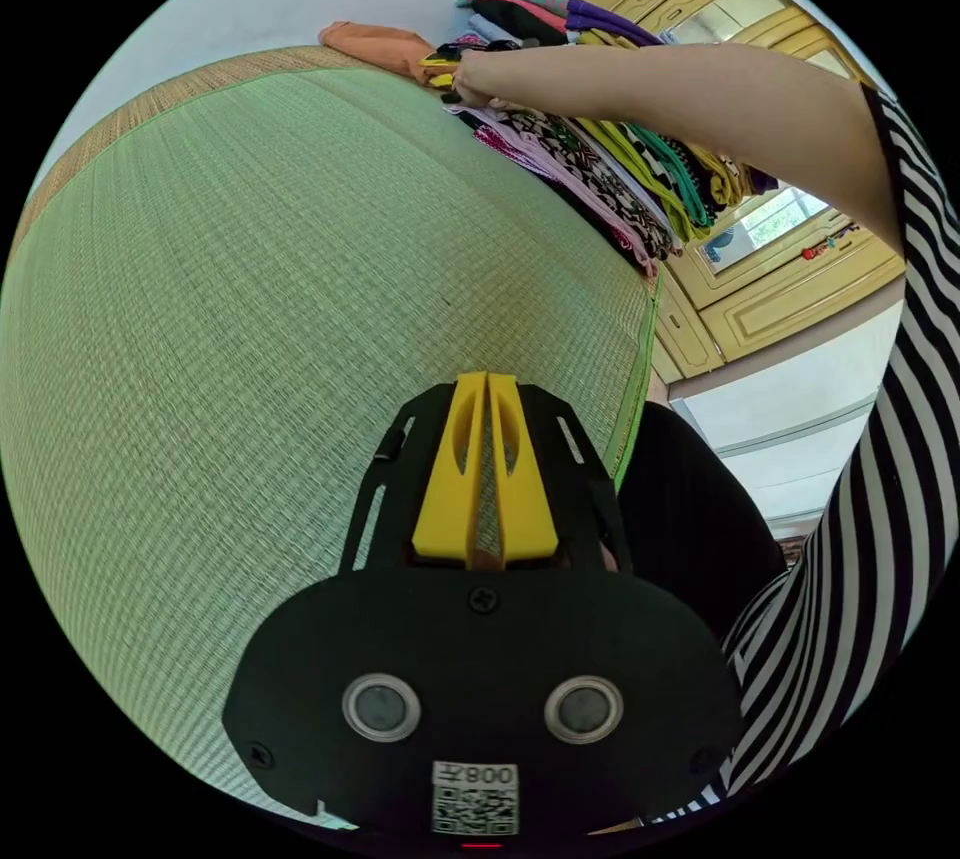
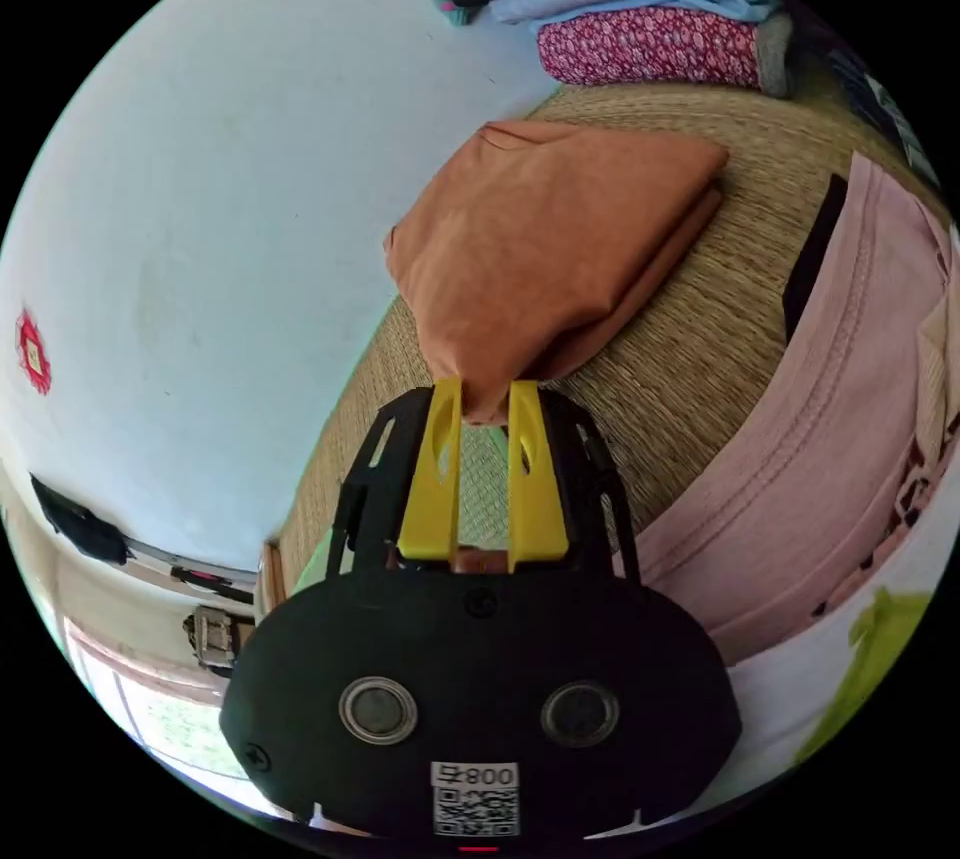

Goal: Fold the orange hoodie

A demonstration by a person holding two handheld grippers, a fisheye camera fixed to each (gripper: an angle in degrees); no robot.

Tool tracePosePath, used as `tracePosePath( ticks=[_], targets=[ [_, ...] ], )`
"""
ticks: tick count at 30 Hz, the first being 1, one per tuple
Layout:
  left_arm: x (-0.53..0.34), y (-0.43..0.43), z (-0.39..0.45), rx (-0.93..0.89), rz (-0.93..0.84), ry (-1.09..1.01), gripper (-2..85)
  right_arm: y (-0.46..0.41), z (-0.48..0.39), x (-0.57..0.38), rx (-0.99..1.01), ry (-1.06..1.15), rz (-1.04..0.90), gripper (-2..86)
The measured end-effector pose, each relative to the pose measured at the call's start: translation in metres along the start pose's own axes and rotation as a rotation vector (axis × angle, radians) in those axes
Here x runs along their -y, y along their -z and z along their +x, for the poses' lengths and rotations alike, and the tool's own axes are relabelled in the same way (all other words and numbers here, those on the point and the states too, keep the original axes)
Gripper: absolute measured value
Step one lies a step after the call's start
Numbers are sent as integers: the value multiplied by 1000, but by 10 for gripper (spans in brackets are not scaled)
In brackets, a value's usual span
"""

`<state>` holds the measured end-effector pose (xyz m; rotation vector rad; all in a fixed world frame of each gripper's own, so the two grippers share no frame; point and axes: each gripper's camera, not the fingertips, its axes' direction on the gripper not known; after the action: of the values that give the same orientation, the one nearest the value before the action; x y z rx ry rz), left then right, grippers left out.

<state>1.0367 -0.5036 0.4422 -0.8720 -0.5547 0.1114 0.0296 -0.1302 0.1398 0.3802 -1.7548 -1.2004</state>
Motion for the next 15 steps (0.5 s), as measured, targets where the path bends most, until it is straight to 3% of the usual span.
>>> tracePosePath(
  ticks=[8,15],
  targets=[
    [-31,-28,-27,9,0,-4,5,3,-98,-15,6,305,-69,27],
    [-62,-49,-64,-84,-16,43,2,10,-187,-160,66,628,-305,20]
  ],
)
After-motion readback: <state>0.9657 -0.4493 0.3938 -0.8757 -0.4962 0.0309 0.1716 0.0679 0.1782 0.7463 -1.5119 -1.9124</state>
